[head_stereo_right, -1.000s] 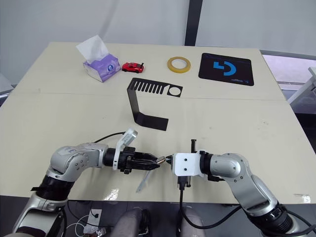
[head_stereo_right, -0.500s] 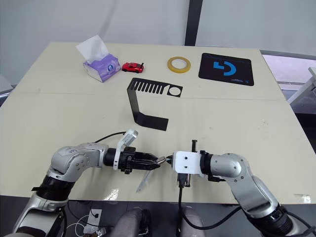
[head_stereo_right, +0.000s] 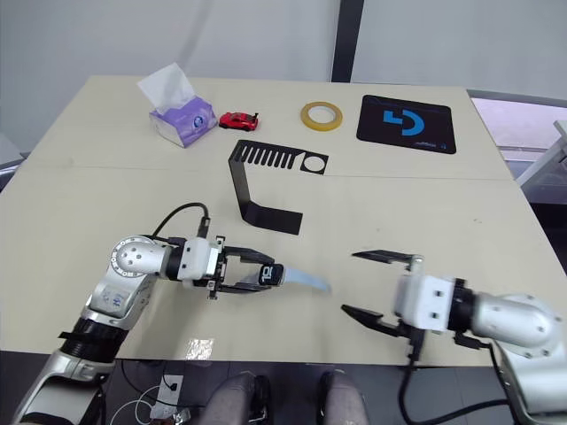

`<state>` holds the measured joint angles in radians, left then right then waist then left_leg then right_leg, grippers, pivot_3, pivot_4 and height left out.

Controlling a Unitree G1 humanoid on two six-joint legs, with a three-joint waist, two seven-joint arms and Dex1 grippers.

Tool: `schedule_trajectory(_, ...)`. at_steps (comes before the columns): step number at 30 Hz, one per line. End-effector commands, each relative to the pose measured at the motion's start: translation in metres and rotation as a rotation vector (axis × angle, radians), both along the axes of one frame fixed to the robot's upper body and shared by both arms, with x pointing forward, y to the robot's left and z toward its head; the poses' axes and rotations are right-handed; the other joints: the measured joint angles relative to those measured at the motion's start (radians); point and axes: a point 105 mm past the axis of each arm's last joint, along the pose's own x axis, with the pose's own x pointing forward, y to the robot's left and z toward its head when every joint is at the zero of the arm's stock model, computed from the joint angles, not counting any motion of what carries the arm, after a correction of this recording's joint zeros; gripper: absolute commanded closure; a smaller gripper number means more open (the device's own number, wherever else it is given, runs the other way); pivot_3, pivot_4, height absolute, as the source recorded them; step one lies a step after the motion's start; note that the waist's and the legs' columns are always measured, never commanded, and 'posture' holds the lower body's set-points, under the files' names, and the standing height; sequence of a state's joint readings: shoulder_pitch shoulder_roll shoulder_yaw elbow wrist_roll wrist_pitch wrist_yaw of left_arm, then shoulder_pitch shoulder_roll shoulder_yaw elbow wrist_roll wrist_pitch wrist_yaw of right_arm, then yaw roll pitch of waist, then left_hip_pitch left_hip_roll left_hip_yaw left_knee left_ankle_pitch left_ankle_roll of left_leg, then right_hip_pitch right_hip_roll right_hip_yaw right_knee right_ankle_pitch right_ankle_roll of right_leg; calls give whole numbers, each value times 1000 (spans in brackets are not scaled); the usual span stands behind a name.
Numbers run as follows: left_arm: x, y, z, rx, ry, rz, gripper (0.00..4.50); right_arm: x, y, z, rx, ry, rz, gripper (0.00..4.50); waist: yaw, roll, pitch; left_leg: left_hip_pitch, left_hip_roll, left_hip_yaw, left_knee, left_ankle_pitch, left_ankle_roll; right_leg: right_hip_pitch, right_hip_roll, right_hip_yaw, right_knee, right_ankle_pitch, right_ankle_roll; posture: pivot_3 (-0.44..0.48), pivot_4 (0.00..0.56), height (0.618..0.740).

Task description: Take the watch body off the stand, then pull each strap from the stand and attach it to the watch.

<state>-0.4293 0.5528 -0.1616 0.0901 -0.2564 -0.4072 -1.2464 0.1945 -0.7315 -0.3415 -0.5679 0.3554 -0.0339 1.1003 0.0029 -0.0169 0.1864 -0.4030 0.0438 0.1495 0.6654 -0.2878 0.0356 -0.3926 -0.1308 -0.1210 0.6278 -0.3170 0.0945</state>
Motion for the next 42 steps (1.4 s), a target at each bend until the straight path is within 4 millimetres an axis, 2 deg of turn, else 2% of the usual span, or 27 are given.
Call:
schedule_trajectory(1,3,5,7,9,-217,-12,2870,-18,-3,14,108,-30,30,100,0,0,0,0,0,0,0,0,0,0,0,0,0,0,0,0,150,740)
schedule_trajectory(3,5,5,7,33,-306,-21,2870,-23,1,20,198,6,29,100,-1,0,0,0,0,0,0,0,0,0,0,0,0,0,0,0,150,740)
schedule_trajectory(7,5,3,9,46,-437,-43,2870,-32,4,13,134,-43,62,100,-1,0,0,0,0,0,1,0,1,1,0,0,1,0,1,0,150,740)
schedule_trajectory(10,7,3,6,54,-442,-41,2870,-32,-1,6,108,-41,39,100,-1,0,0,0,0,0,0,0,1,1,0,0,0,0,1,0,150,740)
schedule_trajectory(13,6,0,7,50,-445,-50,2870,-30,-1,8,117,-55,35,100,-1,0,0,0,-1,0,1,0,1,1,0,-1,1,1,1,0,150,740)
schedule_trajectory(24,2,-5,15,-10,-398,-25,2870,-28,10,6,93,-47,93,100,-1,0,0,1,-1,0,1,0,1,1,1,-2,1,1,1,0,150,740)
schedule_trajectory(26,1,-8,17,-50,-286,-18,2870,-26,21,6,91,-25,116,100,-1,0,0,1,-1,0,1,0,1,1,1,-2,1,1,1,0,150,740)
schedule_trajectory(30,-4,-20,29,-191,156,12,2870,-15,46,6,69,-13,118,100,-5,0,0,1,0,-1,1,0,1,0,1,0,2,0,1,0,150,740)
schedule_trajectory(35,-9,-24,29,-171,499,52,2870,-3,64,10,41,-36,88,100,-4,0,0,0,1,-1,2,1,0,0,2,0,2,0,1,0,150,740)
schedule_trajectory(38,-20,-24,26,-116,670,46,2870,3,70,8,0,-50,69,100,-3,0,0,0,0,-1,1,1,0,0,3,1,2,0,1,0,150,740)
schedule_trajectory(42,-24,-28,28,-115,770,58,2870,14,80,5,-48,-86,48,100,-3,0,0,0,0,-1,2,1,0,0,4,1,2,0,1,0,150,740)
